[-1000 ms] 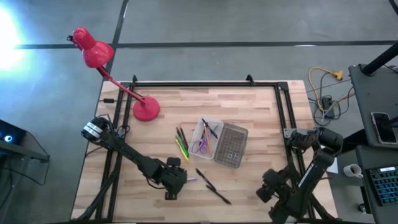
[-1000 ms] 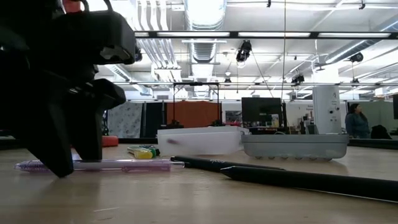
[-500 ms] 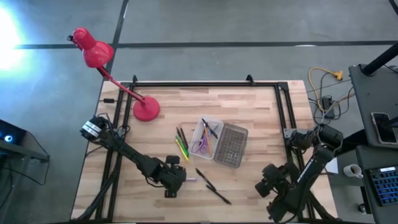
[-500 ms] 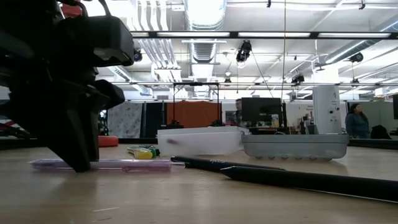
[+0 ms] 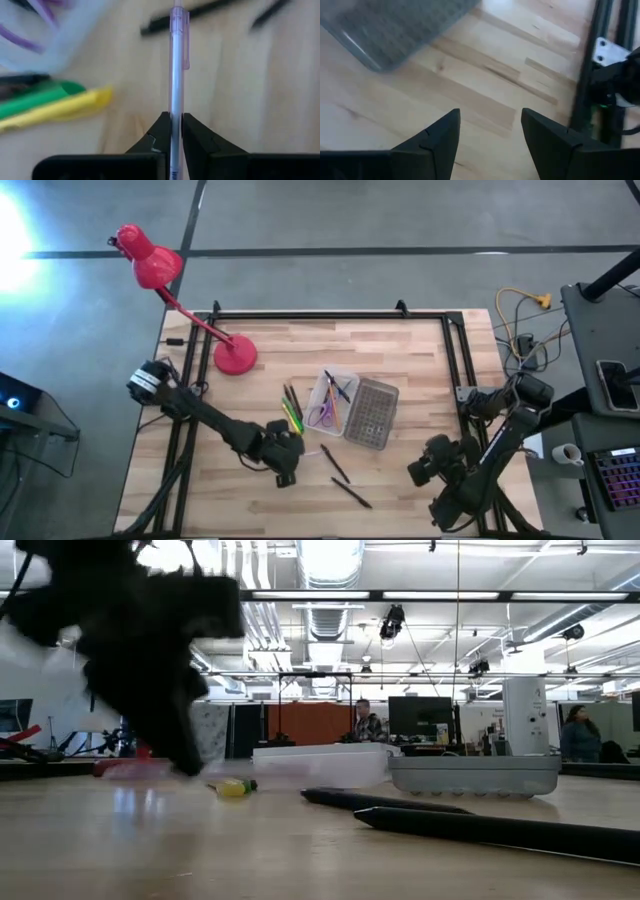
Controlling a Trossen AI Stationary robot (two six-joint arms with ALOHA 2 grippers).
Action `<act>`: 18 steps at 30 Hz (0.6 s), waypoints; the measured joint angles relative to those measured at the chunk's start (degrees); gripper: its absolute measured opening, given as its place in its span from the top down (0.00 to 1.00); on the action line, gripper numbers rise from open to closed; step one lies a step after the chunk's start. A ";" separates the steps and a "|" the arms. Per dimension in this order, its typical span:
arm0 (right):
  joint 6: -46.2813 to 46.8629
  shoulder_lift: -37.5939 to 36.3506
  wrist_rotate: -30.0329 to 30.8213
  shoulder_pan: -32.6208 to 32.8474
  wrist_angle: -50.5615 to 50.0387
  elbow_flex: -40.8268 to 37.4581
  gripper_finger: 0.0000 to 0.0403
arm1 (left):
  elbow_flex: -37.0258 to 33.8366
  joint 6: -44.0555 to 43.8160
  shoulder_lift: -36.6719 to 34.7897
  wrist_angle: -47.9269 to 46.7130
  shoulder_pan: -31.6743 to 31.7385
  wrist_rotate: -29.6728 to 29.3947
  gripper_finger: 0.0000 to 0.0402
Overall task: Pick & place school supplies into a supply box
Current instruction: Put the purple pen into the supply box
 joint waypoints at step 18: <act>-0.44 -4.78 3.99 -5.79 0.40 -4.98 0.50 | -0.11 -28.46 -7.55 7.36 20.11 -5.62 0.97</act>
